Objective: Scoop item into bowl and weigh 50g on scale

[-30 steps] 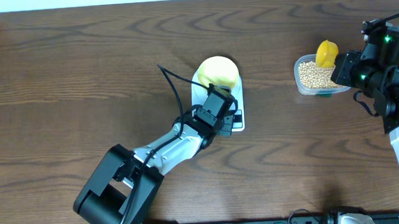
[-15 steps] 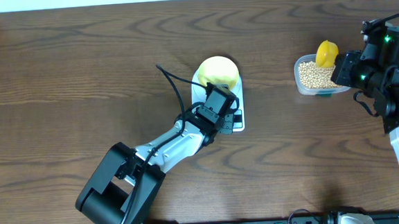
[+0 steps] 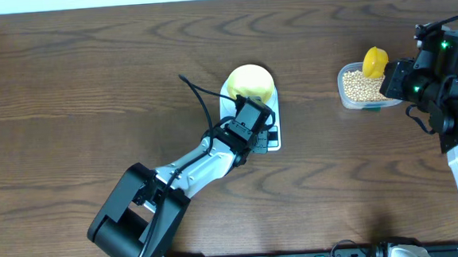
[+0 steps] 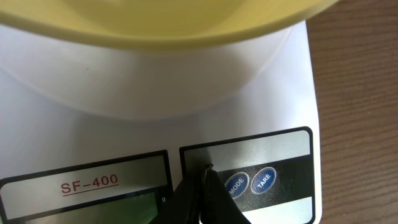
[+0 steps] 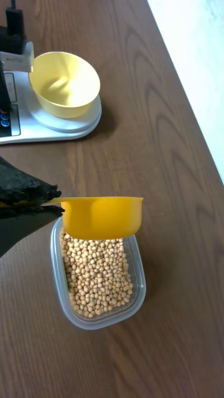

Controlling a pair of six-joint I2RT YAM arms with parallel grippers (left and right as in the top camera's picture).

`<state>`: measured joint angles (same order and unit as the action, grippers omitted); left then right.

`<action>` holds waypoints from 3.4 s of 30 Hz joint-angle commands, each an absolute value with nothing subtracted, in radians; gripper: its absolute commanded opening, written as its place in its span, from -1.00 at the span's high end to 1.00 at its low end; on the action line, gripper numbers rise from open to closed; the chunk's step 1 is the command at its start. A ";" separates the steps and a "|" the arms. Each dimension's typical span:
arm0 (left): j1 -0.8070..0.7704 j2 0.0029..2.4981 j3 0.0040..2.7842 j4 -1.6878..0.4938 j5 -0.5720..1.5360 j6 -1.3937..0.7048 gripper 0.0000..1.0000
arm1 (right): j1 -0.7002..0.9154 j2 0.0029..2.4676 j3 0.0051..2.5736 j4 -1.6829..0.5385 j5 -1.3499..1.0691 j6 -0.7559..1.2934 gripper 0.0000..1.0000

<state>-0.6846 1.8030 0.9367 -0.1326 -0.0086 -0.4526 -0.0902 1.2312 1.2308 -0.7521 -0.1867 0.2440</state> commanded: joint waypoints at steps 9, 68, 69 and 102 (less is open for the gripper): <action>-0.665 1.805 0.839 -0.223 -0.095 -0.439 0.86 | -0.095 1.231 1.249 -0.748 -0.182 0.229 0.98; -0.702 1.745 0.838 0.025 -0.038 -0.222 0.86 | -0.095 1.231 1.249 -0.744 -0.182 0.223 0.98; -0.702 1.745 0.838 0.024 -0.038 -0.222 0.86 | -0.095 1.231 1.249 -0.744 -0.182 0.223 0.98; -0.702 1.898 0.837 -0.101 -0.038 -0.275 0.85 | -0.095 1.231 1.249 -0.745 -0.163 0.219 0.98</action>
<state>-0.7055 1.7721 0.8883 -0.0463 -0.0292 -0.2375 -0.0902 1.2312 1.2308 -0.7437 -0.1753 0.2295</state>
